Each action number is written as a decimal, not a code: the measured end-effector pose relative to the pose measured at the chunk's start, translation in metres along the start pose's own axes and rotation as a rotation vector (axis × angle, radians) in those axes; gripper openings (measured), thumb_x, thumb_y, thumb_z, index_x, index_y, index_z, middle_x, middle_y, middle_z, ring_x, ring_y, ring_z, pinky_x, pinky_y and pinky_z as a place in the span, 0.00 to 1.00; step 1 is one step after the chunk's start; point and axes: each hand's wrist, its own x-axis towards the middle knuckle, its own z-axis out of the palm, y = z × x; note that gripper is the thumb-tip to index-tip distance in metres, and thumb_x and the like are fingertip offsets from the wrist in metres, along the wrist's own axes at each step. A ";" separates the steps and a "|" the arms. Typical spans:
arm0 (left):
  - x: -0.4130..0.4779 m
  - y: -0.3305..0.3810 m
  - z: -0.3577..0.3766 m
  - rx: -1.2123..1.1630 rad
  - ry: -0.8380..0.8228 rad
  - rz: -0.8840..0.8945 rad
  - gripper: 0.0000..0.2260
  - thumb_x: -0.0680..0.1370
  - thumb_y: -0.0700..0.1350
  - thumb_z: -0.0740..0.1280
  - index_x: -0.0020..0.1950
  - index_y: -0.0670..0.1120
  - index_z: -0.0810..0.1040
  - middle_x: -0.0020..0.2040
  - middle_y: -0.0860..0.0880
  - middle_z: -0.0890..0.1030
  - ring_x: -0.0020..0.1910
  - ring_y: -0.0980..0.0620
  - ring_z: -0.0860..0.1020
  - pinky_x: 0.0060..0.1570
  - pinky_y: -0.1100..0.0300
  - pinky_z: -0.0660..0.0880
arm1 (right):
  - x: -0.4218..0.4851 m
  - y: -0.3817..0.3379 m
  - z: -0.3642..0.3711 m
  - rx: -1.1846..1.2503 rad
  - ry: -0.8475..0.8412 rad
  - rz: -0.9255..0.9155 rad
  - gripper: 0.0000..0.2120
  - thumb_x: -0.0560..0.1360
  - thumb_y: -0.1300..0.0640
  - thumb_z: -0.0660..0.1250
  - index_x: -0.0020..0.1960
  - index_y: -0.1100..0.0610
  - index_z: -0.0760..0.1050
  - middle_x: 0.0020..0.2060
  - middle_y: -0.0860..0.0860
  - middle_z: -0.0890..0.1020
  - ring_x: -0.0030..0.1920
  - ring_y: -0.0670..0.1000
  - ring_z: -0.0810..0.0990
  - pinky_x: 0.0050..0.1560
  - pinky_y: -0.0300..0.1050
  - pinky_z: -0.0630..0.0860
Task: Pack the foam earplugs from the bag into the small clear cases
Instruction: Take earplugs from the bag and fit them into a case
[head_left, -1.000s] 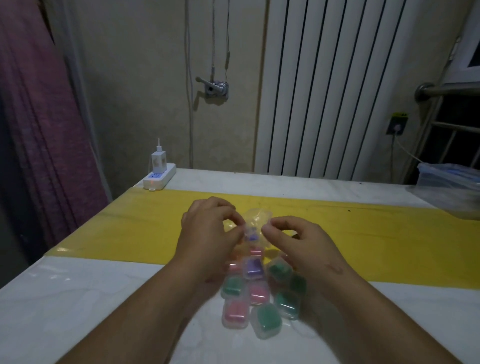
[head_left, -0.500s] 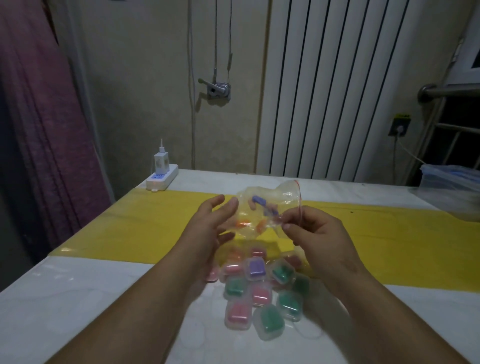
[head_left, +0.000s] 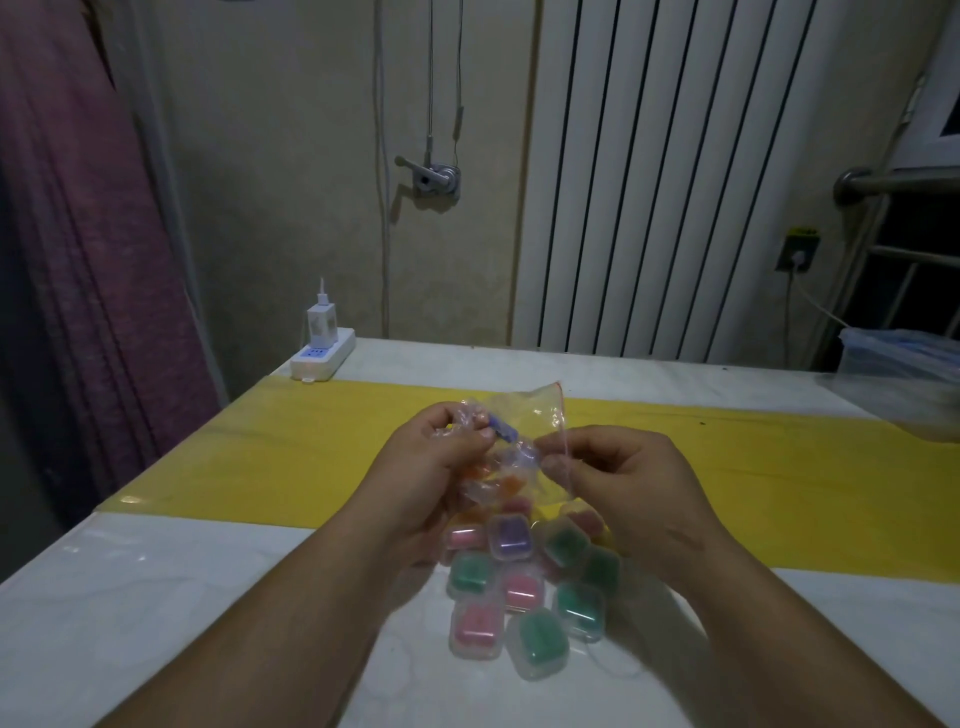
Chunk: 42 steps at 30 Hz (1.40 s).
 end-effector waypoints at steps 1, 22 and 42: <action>0.000 0.000 0.001 0.003 -0.007 0.001 0.06 0.78 0.30 0.61 0.52 0.34 0.75 0.38 0.40 0.81 0.30 0.48 0.81 0.26 0.58 0.77 | 0.000 0.001 0.001 -0.024 -0.007 -0.007 0.08 0.74 0.58 0.72 0.41 0.47 0.86 0.31 0.47 0.82 0.32 0.47 0.75 0.37 0.56 0.81; 0.005 -0.003 -0.001 0.019 -0.087 -0.024 0.09 0.75 0.28 0.60 0.42 0.41 0.75 0.33 0.43 0.77 0.30 0.48 0.77 0.27 0.60 0.75 | 0.003 0.010 0.008 -0.303 0.007 -0.115 0.10 0.73 0.49 0.73 0.45 0.35 0.74 0.39 0.34 0.79 0.27 0.43 0.69 0.31 0.39 0.70; 0.002 0.000 0.004 0.030 -0.067 -0.039 0.11 0.75 0.29 0.60 0.51 0.41 0.75 0.37 0.43 0.80 0.32 0.47 0.79 0.34 0.57 0.73 | 0.004 0.011 0.010 -0.482 0.005 -0.198 0.10 0.76 0.54 0.70 0.45 0.38 0.75 0.46 0.40 0.75 0.47 0.43 0.75 0.49 0.48 0.77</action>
